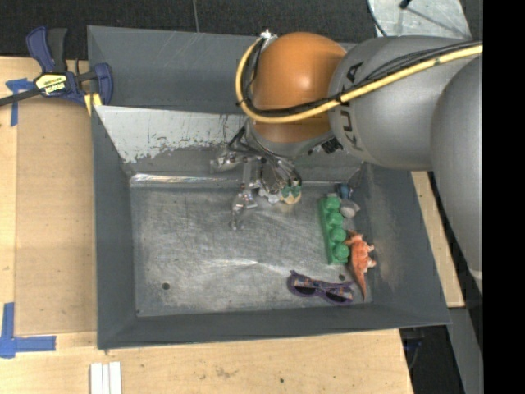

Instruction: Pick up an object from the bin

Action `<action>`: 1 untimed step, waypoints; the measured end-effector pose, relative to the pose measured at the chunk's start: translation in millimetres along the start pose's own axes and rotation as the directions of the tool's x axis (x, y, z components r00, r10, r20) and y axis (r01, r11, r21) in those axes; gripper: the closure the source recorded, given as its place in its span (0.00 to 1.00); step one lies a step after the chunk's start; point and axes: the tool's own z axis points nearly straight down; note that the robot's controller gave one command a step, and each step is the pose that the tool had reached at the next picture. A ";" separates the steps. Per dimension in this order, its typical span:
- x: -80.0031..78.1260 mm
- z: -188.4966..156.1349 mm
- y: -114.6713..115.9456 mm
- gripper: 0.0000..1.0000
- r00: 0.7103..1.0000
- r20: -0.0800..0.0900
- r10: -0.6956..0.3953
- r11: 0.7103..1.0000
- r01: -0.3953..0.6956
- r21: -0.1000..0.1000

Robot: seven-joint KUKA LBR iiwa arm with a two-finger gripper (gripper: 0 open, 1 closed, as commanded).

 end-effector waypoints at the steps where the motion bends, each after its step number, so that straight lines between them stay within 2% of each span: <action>1: 11.3 21.7 -39.7 0.00 1.000 0.000 -0.031 0.999 0.031 0.006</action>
Offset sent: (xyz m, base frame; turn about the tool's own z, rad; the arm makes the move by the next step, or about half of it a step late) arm 0.0074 -0.0682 -0.0103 -0.1037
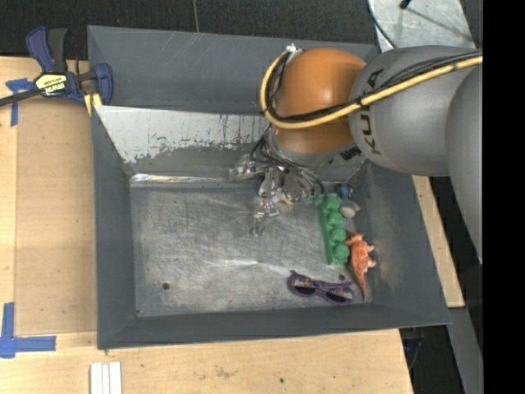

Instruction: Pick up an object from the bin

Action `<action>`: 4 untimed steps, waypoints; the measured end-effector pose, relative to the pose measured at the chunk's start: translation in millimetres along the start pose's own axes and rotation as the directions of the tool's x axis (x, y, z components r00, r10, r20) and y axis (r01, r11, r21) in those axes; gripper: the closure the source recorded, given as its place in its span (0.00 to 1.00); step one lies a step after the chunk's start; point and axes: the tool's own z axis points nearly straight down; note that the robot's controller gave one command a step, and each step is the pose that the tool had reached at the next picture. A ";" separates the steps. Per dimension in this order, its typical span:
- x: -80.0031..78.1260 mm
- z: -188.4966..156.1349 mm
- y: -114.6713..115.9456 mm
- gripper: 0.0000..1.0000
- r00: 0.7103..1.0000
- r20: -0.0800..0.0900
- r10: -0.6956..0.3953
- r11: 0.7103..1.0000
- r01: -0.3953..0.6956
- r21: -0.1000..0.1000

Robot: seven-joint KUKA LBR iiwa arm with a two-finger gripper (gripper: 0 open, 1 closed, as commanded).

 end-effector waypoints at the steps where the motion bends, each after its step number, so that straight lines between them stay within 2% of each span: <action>1: 0.4 1.5 -21.5 0.00 0.998 -0.009 -0.068 0.998 0.068 -0.001; 2: -7.7 -0.2 -23.3 0.00 1.000 0.001 -0.029 1.000 0.029 0.000; 3: 9.8 2.5 -55.8 0.00 0.999 -0.004 0.042 0.999 -0.042 -0.002; 4: 16.1 15.5 -115.2 1.00 0.996 0.021 0.083 0.997 -0.083 0.004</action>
Offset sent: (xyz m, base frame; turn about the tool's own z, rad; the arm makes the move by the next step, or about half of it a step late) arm 0.0169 -0.0189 -0.0224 0.0222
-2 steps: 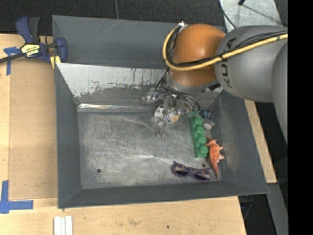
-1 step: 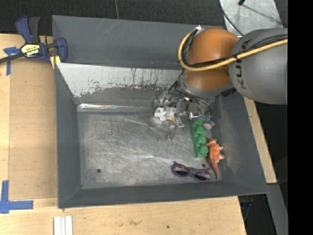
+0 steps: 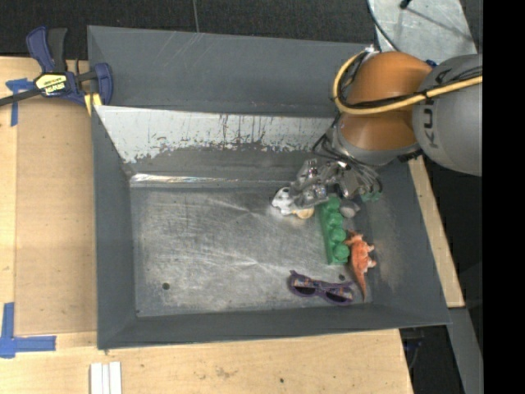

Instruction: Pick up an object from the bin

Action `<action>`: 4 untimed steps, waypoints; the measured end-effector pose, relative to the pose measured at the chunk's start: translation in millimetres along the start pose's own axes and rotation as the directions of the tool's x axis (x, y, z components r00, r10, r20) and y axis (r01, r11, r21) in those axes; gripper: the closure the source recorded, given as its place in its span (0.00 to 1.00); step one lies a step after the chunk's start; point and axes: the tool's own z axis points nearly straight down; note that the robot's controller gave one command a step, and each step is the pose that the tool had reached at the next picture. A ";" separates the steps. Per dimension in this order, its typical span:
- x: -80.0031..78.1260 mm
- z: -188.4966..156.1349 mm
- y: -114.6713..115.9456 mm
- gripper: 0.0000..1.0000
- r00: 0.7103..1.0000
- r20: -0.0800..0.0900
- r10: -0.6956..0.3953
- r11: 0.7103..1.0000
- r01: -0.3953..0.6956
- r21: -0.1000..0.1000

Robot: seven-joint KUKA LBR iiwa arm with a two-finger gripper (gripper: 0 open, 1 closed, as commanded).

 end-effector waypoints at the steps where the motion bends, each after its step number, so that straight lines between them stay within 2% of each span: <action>1: 5.2 5.7 0.1 0.00 1.000 -0.019 0.000 1.000 0.000 -0.002; 2: 6.3 7.1 0.9 0.00 1.000 -0.022 0.000 1.000 0.000 -0.003; 3: 9.7 37.2 -28.0 1.00 0.989 -0.018 0.146 0.989 -0.146 -0.002; 4: 9.7 37.2 -28.1 1.00 0.989 -0.018 0.147 0.989 -0.147 -0.002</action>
Offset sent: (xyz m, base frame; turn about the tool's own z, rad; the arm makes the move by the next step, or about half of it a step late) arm 0.0000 0.0000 0.0000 0.0000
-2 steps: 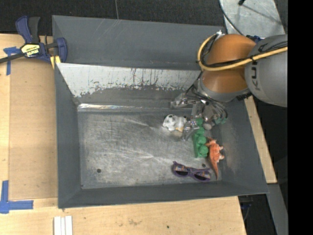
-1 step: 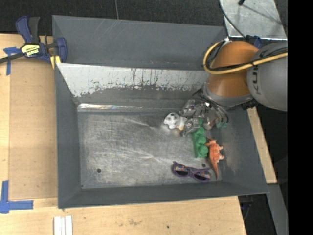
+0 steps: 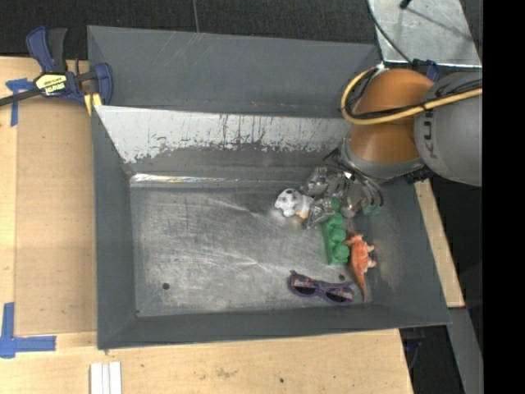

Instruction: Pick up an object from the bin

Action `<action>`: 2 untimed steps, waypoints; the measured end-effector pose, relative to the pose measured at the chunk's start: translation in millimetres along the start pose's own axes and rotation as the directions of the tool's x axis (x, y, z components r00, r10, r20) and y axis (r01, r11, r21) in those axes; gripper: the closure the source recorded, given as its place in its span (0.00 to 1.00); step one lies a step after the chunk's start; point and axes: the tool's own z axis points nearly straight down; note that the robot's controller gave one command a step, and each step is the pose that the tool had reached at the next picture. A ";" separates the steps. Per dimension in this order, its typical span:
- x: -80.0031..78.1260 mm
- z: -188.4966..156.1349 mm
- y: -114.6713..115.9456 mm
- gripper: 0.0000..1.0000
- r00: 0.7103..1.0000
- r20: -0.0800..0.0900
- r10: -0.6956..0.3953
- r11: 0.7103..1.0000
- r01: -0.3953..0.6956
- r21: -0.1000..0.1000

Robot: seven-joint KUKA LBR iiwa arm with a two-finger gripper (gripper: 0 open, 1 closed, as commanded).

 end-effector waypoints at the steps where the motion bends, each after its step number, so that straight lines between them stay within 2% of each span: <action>1: 4.6 -35.2 -7.5 1.00 1.000 -0.014 -0.001 1.000 0.001 0.001; 2: 1.0 -96.9 -0.5 1.00 1.000 -0.009 0.008 1.000 -0.008 0.003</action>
Offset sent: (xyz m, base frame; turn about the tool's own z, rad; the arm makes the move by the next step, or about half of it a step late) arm 0.0005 0.0206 0.1766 0.0180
